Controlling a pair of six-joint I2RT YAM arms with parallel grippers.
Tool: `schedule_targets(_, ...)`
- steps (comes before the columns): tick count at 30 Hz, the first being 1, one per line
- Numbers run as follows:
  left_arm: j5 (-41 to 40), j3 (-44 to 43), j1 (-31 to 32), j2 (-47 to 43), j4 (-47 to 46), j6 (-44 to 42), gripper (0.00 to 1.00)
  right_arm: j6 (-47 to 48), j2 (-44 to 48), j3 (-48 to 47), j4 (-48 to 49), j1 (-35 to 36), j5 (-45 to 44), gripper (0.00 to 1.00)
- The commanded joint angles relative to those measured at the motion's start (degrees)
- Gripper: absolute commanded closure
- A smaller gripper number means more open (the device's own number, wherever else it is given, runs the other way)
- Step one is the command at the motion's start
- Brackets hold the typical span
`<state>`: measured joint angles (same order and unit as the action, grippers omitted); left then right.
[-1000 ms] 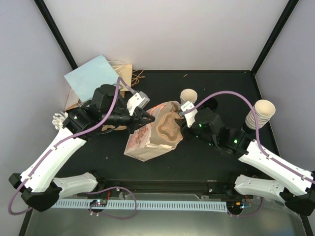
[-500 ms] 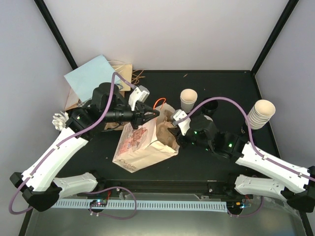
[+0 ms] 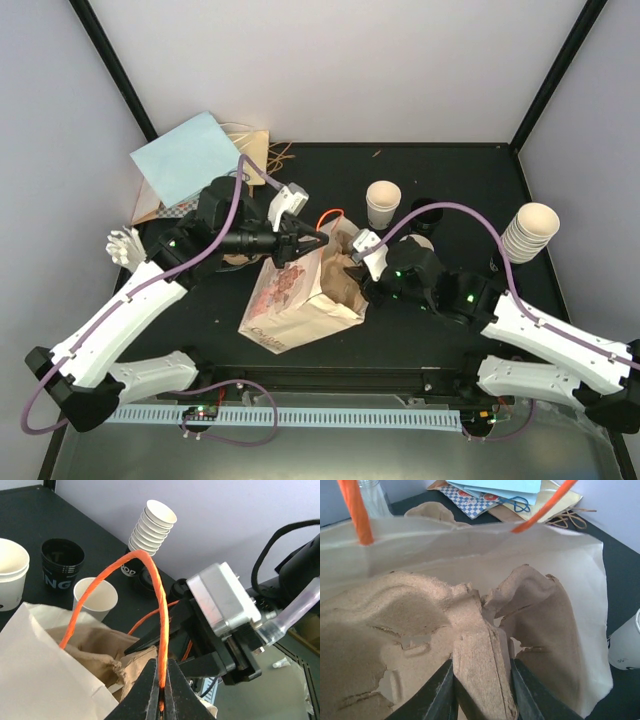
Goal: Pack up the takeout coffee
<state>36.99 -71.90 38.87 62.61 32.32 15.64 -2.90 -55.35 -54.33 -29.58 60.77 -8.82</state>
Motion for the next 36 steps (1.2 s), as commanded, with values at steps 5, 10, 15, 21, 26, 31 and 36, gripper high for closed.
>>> schedule_targets(5, 1.9, 5.2, 0.3, -3.1, -10.2, 5.7, 0.98, -0.5, -3.6, -9.5, -17.4, 0.3, -5.1, 0.72)
schedule_targets(10, 1.2, 6.3, 0.3, -3.7, -12.6, 7.3, 0.98, -3.0, -5.5, -14.2, -25.8, 0.3, -6.5, 0.72)
schedule_targets(15, -0.9, 7.6, -0.3, -4.5, -12.6, 9.0, 0.98, -3.0, -6.7, -16.0, -28.1, 0.4, -5.0, 0.72)
schedule_targets(21, -1.1, 10.1, -0.7, -5.6, -12.5, 8.8, 0.98, -1.1, -7.9, -15.7, -23.7, 0.3, -1.2, 0.71)
schedule_targets(26, -1.1, 12.2, -0.8, -7.5, -11.0, 7.5, 0.95, 0.7, -8.2, -13.1, -17.2, 0.3, 5.3, 0.72)
schedule_targets(31, -1.4, 14.2, -0.9, -9.3, -10.8, 7.9, 0.94, 2.6, -7.7, -9.1, -10.1, 0.7, 9.1, 0.72)
schedule_targets(36, -1.1, 13.8, -0.9, -9.7, -10.6, 7.9, 0.94, 3.0, -7.9, -7.0, -4.3, 0.9, 7.7, 0.72)
